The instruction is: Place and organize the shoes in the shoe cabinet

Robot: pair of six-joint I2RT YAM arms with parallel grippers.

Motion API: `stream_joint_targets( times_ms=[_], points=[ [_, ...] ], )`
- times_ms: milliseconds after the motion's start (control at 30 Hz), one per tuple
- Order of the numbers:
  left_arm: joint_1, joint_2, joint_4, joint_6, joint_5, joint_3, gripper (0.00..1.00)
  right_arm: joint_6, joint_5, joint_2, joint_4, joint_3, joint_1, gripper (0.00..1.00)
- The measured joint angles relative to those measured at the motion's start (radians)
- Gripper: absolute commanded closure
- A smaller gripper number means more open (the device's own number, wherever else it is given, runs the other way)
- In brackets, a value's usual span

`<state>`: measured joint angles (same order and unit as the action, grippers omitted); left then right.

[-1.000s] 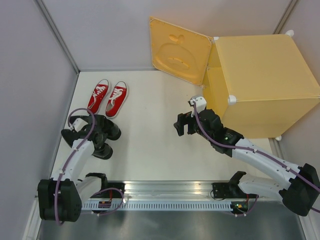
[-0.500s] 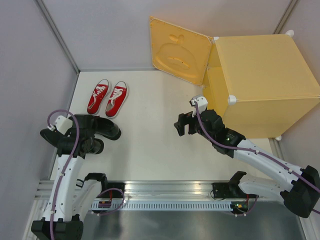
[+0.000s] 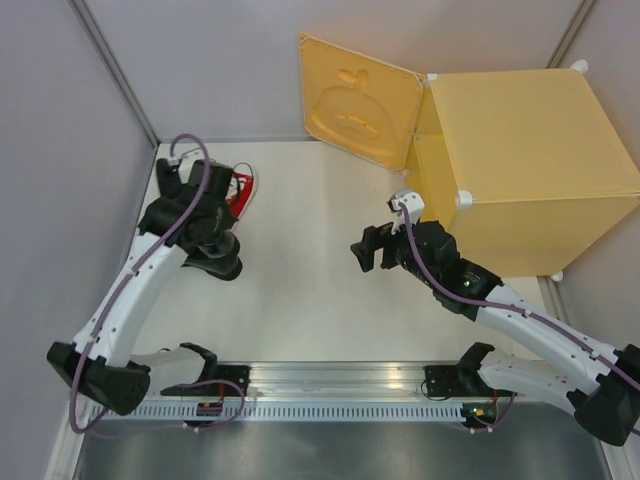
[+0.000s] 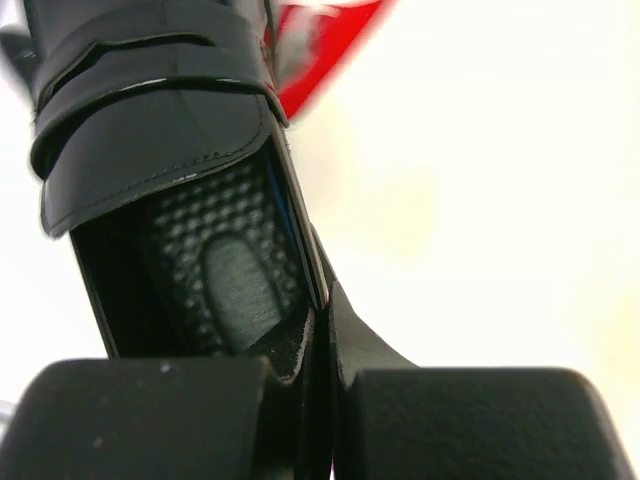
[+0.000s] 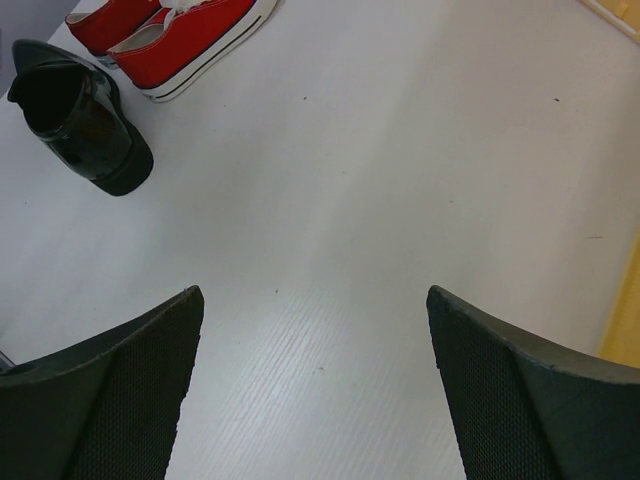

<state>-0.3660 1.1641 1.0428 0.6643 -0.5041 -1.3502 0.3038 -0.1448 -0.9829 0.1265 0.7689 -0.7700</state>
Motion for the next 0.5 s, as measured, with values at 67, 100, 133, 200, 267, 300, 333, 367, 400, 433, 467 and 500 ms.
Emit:
stream_joint_targets(
  times_ms=[67, 100, 133, 200, 267, 300, 333, 367, 400, 433, 467, 500],
  points=[
    [-0.103, 0.105, -0.01, -0.056, 0.025, -0.086, 0.98, 0.0, -0.004, 0.013, 0.011, 0.003, 0.0, 0.05],
    [-0.142, 0.154, -0.015, -0.086, 0.039, -0.125, 0.98, 0.0, -0.008, 0.022, 0.018, 0.005, 0.0, 0.05],
    [-0.182, 0.208, -0.02, -0.116, 0.05, -0.172, 0.98, 0.0, -0.013, 0.03, 0.024, 0.007, 0.0, 0.05],
    [-0.245, 0.299, -0.05, -0.184, 0.066, -0.237, 0.98, -0.001, -0.02, 0.05, 0.032, 0.01, 0.0, 0.05],
    [-0.302, 0.392, -0.074, -0.269, 0.084, -0.296, 0.98, -0.002, -0.031, 0.071, 0.043, 0.011, 0.0, 0.05],
    [-0.323, 0.433, -0.092, -0.309, 0.093, -0.314, 0.98, -0.003, -0.039, 0.084, 0.05, 0.011, 0.0, 0.05],
    [-0.341, 0.47, -0.109, -0.348, 0.105, -0.327, 0.98, -0.004, -0.045, 0.097, 0.056, 0.011, 0.0, 0.05],
    [-0.355, 0.503, -0.127, -0.386, 0.122, -0.335, 0.98, -0.004, -0.053, 0.111, 0.061, 0.011, 0.0, 0.05],
    [-0.364, 0.533, -0.146, -0.422, 0.145, -0.34, 0.98, -0.004, -0.06, 0.126, 0.066, 0.011, 0.0, 0.06],
    [-0.369, 0.557, -0.165, -0.455, 0.174, -0.341, 0.98, -0.005, -0.066, 0.141, 0.071, 0.011, 0.0, 0.06],
    [-0.371, 0.581, -0.183, -0.486, 0.204, -0.341, 0.98, -0.008, -0.072, 0.158, 0.073, 0.01, 0.0, 0.06],
    [-0.372, 0.603, -0.199, -0.516, 0.236, -0.341, 0.98, -0.01, -0.076, 0.175, 0.074, 0.009, 0.0, 0.06]
  ],
)
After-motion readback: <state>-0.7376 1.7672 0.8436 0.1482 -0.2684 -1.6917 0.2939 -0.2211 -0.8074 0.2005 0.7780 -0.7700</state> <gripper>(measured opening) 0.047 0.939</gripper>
